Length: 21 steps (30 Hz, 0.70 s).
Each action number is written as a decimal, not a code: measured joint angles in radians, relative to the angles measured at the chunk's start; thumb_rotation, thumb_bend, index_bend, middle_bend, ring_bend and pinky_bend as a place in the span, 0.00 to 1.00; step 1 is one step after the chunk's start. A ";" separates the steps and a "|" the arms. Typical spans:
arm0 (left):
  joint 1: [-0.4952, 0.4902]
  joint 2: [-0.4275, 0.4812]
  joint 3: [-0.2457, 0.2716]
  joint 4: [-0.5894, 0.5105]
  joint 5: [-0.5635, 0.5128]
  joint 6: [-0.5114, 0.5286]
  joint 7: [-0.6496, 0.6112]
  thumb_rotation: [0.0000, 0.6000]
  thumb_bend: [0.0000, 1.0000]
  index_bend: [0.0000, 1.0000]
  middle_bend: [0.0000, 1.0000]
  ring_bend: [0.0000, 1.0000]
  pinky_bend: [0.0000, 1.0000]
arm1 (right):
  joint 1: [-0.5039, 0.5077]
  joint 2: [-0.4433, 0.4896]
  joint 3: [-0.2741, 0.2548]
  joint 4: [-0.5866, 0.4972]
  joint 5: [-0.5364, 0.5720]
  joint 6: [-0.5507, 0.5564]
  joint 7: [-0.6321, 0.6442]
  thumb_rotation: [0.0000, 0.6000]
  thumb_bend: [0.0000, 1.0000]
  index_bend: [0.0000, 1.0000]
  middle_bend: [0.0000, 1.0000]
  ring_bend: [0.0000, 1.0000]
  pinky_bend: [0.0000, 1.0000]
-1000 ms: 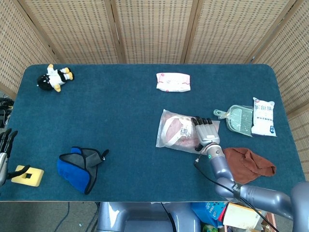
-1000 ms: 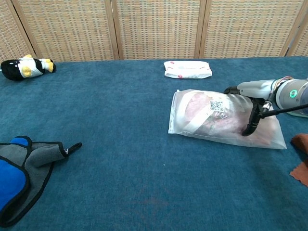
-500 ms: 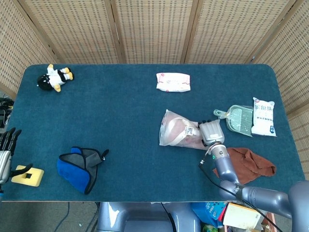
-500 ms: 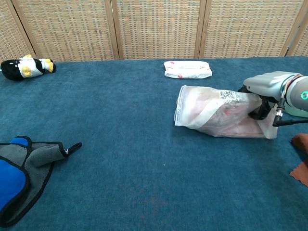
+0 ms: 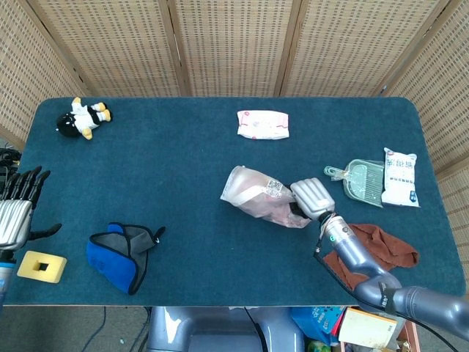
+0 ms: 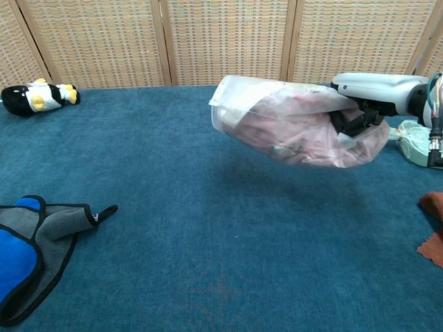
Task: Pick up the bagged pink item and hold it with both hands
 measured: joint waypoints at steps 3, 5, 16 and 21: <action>-0.038 0.005 -0.020 0.009 0.005 -0.026 -0.038 1.00 0.12 0.00 0.00 0.00 0.00 | 0.005 0.000 0.015 -0.005 -0.075 -0.001 0.082 1.00 0.97 0.61 0.65 0.68 0.69; -0.066 0.005 -0.031 0.015 0.014 -0.043 -0.065 1.00 0.12 0.01 0.00 0.00 0.00 | 0.019 -0.011 0.030 -0.010 -0.108 0.000 0.111 1.00 0.97 0.61 0.65 0.68 0.69; -0.212 -0.040 -0.057 0.087 0.105 -0.099 -0.201 1.00 0.12 0.31 0.00 0.00 0.00 | 0.103 -0.103 0.078 -0.011 -0.091 -0.019 0.047 1.00 0.97 0.61 0.65 0.68 0.69; -0.285 -0.077 -0.057 0.107 0.124 -0.154 -0.272 1.00 0.12 0.34 0.00 0.00 0.00 | 0.136 -0.145 0.098 -0.015 -0.038 -0.030 -0.004 1.00 0.97 0.61 0.65 0.68 0.69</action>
